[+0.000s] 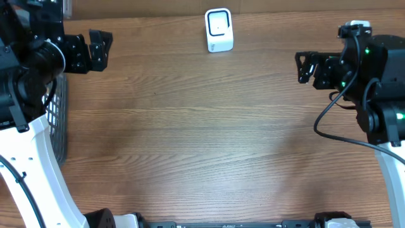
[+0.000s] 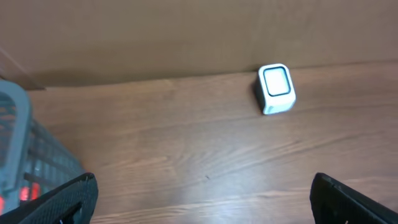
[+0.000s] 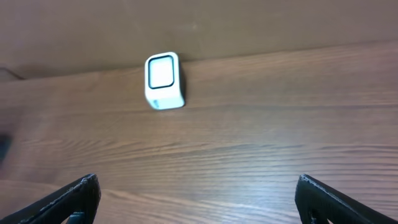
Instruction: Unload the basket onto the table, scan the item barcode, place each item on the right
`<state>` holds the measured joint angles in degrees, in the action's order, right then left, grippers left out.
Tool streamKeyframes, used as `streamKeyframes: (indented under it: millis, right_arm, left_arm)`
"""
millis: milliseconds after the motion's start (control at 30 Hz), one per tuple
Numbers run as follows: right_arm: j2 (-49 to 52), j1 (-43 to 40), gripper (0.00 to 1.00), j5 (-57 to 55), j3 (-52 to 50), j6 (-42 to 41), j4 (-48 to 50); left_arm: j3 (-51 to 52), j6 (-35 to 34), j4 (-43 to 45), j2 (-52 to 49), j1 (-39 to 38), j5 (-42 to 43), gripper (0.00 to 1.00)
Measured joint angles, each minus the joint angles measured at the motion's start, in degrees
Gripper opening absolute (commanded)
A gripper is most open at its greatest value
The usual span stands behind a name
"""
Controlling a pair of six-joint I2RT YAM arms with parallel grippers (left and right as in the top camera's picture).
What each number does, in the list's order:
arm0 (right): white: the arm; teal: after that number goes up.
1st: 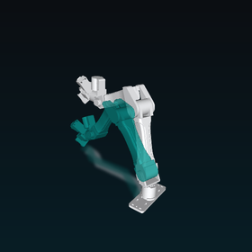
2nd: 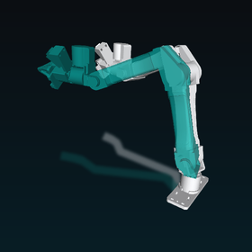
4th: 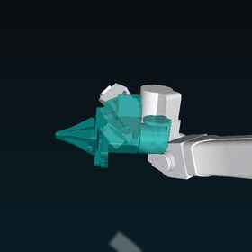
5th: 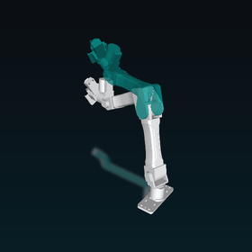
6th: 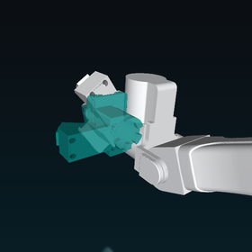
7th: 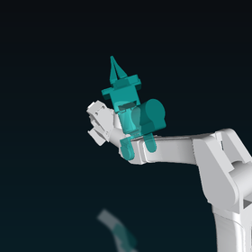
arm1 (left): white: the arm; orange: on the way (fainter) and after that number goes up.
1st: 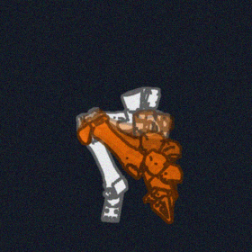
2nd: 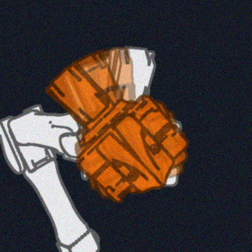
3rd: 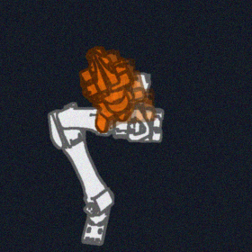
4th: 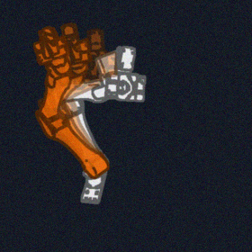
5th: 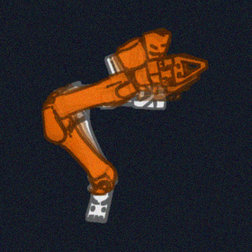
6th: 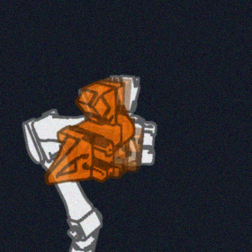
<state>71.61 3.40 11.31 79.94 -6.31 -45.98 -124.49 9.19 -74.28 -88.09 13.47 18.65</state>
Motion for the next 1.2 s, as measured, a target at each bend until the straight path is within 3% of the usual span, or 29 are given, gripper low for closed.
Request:
streamKeyframes:
  millis: [200, 367, 567, 800, 1200]
  right_arm:
    - [0.24, 0.0, 1.0, 1.6, 0.0, -0.48, -0.42]
    - [0.44, 0.0, 1.0, 1.53, 0.0, -0.55, -0.76]
    - [1.92, 0.0, 1.0, 1.51, 0.0, -0.59, -2.62]
    - [5.09, 0.0, 1.0, 1.53, 0.0, -0.79, -6.67]
    - [10.34, 0.0, 1.0, 2.01, 0.0, -0.81, -8.66]
  left_arm:
    - [-0.02, -0.26, -2.67, -0.11, 0.0, 3.58, 1.0]
    - [-0.07, -4.87, -0.66, -0.11, 2.47, -0.37, 1.0]
    - [-0.44, -15.1, 0.44, -2.25, 19.02, -4.22, 1.0]
    - [-0.61, -20.76, 2.34, -11.1, 31.69, -4.33, 1.0]
    - [-0.61, -20.57, 8.15, -25.9, 33.51, -4.42, 1.0]
